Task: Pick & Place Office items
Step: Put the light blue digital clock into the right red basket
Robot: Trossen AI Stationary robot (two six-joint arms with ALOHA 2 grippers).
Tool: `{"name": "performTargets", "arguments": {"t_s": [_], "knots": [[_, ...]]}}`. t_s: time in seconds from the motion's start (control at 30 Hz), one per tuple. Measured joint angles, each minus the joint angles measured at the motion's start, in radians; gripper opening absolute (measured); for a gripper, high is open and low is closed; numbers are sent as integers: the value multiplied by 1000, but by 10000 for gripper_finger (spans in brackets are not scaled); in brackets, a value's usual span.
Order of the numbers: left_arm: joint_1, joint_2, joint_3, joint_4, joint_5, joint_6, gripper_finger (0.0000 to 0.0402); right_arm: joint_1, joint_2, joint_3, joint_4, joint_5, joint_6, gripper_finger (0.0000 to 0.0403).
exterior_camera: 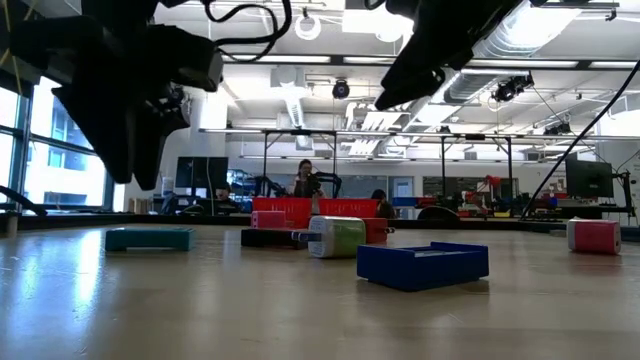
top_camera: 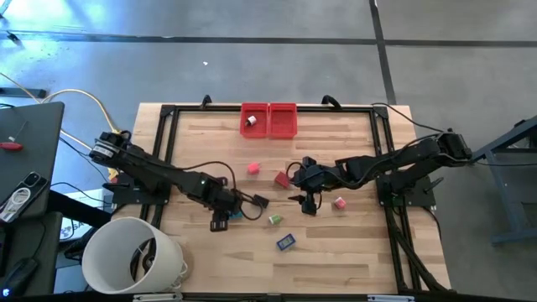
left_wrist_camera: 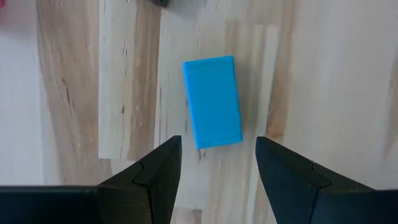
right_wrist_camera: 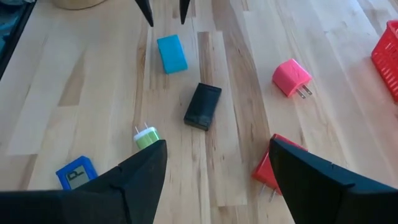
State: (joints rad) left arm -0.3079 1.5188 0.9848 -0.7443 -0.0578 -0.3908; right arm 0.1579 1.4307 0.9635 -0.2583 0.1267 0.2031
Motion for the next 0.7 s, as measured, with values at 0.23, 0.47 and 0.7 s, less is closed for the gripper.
{"name": "performTargets", "arguments": {"t_s": [0.23, 0.47, 0.7], "knots": [[-23, 78, 0, 41, 8, -4, 198, 28, 0, 0, 2, 1, 14, 270], [-45, 97, 0, 50, -36, -3, 198, 78, 0, 0, 15, 5, 92, 270], [-44, 97, 0, 50, -103, -22, 198, 142, 0, 0, 77, 5, 92, 270]]}}
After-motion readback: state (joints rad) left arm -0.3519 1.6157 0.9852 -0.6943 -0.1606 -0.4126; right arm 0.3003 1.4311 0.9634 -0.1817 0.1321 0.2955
